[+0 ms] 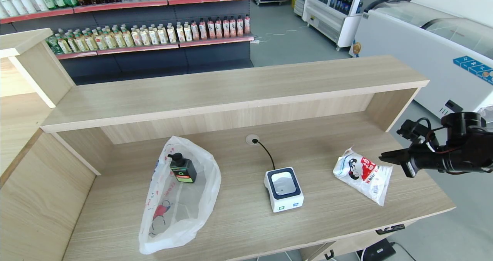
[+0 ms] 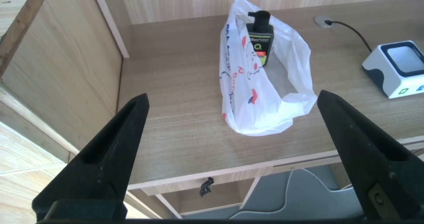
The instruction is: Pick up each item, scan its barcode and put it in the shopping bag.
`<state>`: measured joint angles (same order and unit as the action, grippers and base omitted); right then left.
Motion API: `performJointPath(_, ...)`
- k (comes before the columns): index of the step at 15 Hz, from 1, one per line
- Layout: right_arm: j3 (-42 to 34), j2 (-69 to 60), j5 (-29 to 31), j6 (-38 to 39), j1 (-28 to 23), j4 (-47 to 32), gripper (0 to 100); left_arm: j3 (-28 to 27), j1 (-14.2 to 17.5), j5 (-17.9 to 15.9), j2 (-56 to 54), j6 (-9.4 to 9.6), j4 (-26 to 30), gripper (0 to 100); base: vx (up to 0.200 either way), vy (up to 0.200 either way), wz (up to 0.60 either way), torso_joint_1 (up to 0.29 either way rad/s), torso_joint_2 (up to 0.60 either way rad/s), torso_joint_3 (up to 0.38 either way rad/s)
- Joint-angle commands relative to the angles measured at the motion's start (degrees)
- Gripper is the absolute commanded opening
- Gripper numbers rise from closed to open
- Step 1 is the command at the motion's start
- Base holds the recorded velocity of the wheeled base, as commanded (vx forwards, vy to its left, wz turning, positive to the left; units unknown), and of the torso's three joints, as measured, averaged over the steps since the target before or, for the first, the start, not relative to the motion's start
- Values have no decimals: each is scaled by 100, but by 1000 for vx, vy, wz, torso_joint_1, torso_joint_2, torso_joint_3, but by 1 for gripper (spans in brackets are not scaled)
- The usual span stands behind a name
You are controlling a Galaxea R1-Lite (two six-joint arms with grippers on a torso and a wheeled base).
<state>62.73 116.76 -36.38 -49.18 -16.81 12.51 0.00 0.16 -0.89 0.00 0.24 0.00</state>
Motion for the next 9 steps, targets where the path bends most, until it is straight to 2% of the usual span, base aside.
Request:
performJointPath(1, 90, -13, 69, 40, -86, 6, 100, 0, 2, 1, 0, 2, 0, 100, 0, 0, 0, 0, 0, 0)
performJointPath(4, 415, 312, 192, 154, -112, 6, 100, 0, 2, 1, 0, 2, 0, 100, 0, 0, 0, 0, 0, 0)
performJointPath(9, 1171, 1323, 184, 1103, 161, -20, 100, 0, 2, 1, 0, 2, 9, 100, 0, 0, 0, 0, 0, 0)
